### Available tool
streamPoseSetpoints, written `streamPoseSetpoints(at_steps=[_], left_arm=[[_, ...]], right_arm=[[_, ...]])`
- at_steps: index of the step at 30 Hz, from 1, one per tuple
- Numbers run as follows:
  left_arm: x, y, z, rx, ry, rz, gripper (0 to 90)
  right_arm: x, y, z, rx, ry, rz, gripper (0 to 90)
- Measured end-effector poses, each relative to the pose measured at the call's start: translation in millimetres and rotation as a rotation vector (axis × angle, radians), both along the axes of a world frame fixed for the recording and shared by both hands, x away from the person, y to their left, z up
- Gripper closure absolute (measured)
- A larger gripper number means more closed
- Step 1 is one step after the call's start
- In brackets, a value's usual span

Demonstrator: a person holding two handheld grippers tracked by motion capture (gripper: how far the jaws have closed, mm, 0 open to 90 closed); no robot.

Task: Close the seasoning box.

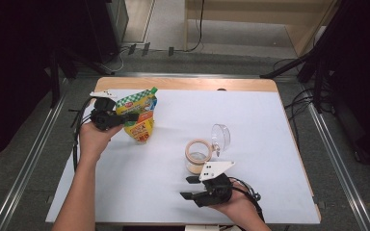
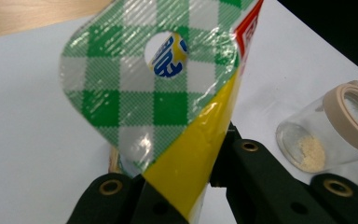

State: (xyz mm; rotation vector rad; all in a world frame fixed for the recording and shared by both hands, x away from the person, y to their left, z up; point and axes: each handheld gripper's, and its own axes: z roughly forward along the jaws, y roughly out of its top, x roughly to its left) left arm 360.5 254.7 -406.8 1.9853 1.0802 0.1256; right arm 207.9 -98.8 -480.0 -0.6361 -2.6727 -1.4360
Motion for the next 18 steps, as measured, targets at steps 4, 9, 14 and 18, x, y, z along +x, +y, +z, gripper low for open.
streamPoseSetpoints(at_steps=[4,9,14,18], left_arm=[[0.1,-0.9,2.2,-0.017,0.035,0.010,90.0],[-8.0,-1.5,13.8,-0.053,0.056,-0.005,90.0],[-20.8,-8.9,27.7,-0.036,0.069,-0.033,90.0],[-31.6,-13.3,35.5,-0.026,0.069,-0.080,90.0]], right_arm=[[0.6,5.9,-0.9,-0.005,-0.005,-0.013,46.8],[2.2,12.0,2.1,-0.016,-0.007,-0.047,44.4],[2.1,19.2,7.6,-0.009,-0.020,-0.056,44.5],[2.8,28.3,7.4,-0.009,-0.025,-0.048,45.2]])
